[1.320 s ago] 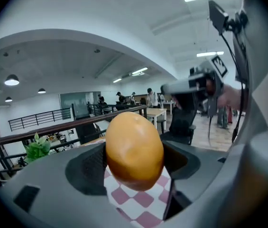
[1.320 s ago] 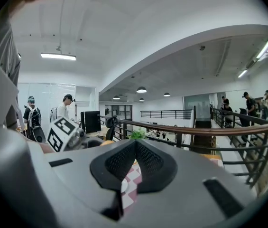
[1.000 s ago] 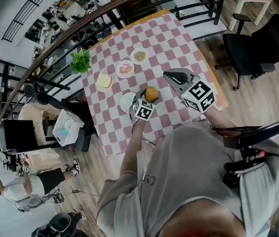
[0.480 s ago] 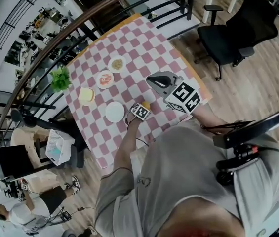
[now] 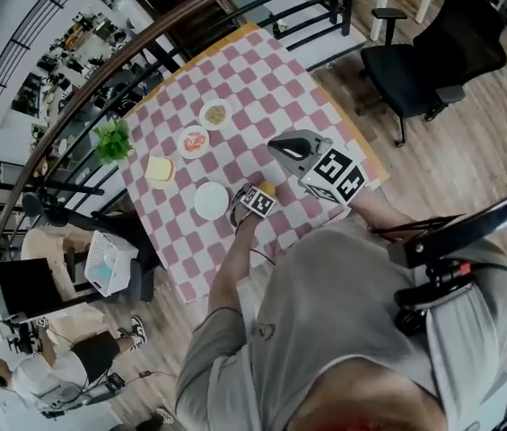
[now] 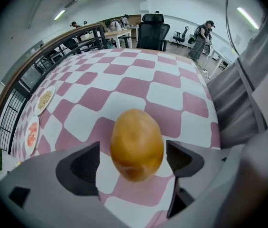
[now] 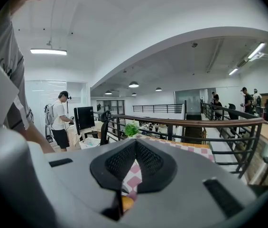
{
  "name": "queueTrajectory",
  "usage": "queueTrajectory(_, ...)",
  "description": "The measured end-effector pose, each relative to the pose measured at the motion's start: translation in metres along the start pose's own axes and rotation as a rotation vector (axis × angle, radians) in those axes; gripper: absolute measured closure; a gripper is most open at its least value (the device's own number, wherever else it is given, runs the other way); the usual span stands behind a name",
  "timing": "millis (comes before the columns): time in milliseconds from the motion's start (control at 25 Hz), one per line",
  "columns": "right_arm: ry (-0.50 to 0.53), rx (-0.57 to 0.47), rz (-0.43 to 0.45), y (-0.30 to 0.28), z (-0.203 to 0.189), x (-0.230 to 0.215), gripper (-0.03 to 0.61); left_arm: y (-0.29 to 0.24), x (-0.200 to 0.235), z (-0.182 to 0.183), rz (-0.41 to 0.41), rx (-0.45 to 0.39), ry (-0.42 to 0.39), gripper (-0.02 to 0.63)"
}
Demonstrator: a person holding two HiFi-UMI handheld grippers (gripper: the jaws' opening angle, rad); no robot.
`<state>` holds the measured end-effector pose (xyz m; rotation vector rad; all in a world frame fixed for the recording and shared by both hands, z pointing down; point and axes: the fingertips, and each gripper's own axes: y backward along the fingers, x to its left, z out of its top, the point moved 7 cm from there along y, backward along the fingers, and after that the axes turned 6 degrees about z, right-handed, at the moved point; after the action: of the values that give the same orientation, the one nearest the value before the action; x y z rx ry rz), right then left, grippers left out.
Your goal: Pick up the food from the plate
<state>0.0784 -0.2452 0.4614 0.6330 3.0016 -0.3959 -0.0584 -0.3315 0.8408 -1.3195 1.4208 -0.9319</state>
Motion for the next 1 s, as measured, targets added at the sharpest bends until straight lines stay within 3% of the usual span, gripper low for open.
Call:
queueTrajectory(240, -0.001, 0.002, 0.010, -0.006, -0.001, -0.002, 0.565, 0.085, 0.026, 0.028, 0.062, -0.214, 0.056, 0.150)
queueTrajectory(320, 0.010, -0.001, 0.014, -0.009, 0.001, -0.004, 0.565, 0.133, 0.039, 0.041, 0.106, -0.360, 0.103, 0.150)
queueTrajectory(520, 0.030, -0.019, 0.021, -0.019, 0.010, -0.009, 0.565, 0.277, 0.064, 0.067, 0.262, -0.832, 0.224, 0.152)
queueTrajectory(720, 0.048, -0.036, 0.041, -0.028, 0.018, -0.011, 0.565, 0.400, 0.061, 0.063, 0.428, -1.162, 0.280, 0.152)
queueTrajectory(880, 0.072, -0.044, 0.063, -0.038, 0.023, -0.011, 0.565, 0.468, 0.049, 0.040, 0.580, -1.338, 0.320, 0.152)
queueTrajectory(1000, 0.082, -0.049, 0.077, -0.050, 0.025, -0.012, 0.565, 0.494, 0.047, 0.021, 0.683, -1.382, 0.355, 0.152)
